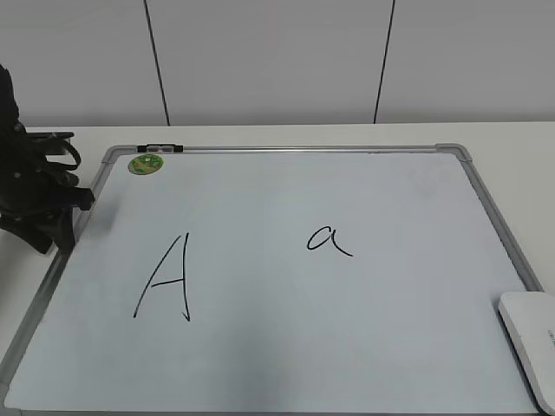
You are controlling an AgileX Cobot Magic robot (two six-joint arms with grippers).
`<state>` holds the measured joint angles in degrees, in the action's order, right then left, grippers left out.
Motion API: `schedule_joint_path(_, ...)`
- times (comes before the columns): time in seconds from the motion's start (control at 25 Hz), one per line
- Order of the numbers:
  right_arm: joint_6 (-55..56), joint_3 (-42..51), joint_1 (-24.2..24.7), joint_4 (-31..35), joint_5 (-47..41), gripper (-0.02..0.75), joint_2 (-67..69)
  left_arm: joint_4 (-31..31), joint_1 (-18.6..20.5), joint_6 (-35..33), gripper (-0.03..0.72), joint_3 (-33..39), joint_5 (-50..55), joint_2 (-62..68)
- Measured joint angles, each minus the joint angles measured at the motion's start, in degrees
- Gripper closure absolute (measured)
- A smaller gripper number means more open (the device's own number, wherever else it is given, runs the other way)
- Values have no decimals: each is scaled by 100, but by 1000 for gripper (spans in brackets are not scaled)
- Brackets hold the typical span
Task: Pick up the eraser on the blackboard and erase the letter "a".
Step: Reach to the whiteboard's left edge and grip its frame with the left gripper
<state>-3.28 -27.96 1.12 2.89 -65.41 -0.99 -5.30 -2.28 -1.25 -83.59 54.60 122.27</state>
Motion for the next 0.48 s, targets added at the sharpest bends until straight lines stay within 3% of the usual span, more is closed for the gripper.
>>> schedule_joint_path(0.28,0,0,0,0,0,165,0,-82,0,-10,454,-37,11,41)
schedule_joint_path(0.48,0,0,0,0,0,165,0,-172,0,-10,616,-39,44,41)
